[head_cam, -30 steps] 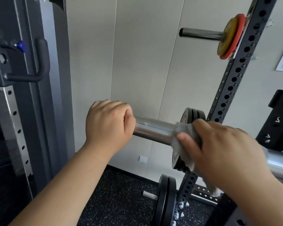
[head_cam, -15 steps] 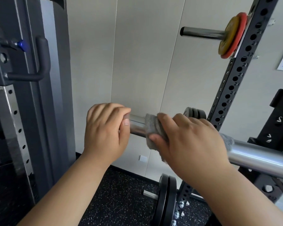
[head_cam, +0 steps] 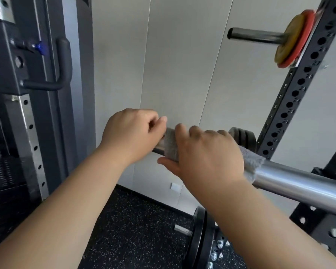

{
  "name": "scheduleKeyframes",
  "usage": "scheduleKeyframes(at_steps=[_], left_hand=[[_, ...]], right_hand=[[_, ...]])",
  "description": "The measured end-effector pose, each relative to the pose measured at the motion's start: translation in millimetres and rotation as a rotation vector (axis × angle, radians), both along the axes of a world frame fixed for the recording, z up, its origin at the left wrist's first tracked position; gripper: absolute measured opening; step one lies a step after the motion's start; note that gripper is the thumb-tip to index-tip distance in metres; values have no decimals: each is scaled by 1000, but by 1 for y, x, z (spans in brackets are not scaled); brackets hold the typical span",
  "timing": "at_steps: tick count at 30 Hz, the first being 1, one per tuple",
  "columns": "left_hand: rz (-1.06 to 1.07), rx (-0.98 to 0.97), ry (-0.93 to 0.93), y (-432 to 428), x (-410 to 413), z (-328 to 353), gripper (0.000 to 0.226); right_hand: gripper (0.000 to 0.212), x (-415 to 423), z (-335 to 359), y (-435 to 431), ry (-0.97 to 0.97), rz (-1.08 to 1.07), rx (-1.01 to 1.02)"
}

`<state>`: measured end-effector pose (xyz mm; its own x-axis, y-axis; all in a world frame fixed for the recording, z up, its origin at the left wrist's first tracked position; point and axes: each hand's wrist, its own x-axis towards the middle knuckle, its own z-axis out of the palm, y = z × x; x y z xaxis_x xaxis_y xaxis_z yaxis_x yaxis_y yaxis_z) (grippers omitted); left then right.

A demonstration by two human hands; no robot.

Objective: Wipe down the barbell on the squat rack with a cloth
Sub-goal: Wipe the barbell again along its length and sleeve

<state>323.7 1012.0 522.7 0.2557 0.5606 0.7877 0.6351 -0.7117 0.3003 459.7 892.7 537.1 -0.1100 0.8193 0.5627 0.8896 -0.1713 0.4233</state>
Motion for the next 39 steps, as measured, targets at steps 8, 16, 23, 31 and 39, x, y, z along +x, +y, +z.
scheduleKeyframes(at_steps=[8, 16, 23, 31, 39], left_hand=[[-87, 271, -237, 7, 4, -32, 28], [-60, 481, -366, 8, 17, -71, 25], [138, 302, -267, -17, 2, -22, 20], [70, 172, 154, -8, 10, -5, 54], [-14, 304, 2, -7, 9, -19, 27]], right_hand=[[77, 58, 18, -60, 125, -141, -36], [68, 31, 21, -23, 164, 6, -121], [61, 41, -8, -27, -14, 87, 24], [78, 73, 6, -69, 151, -82, 119], [68, 42, -8, -32, 28, 9, 73]])
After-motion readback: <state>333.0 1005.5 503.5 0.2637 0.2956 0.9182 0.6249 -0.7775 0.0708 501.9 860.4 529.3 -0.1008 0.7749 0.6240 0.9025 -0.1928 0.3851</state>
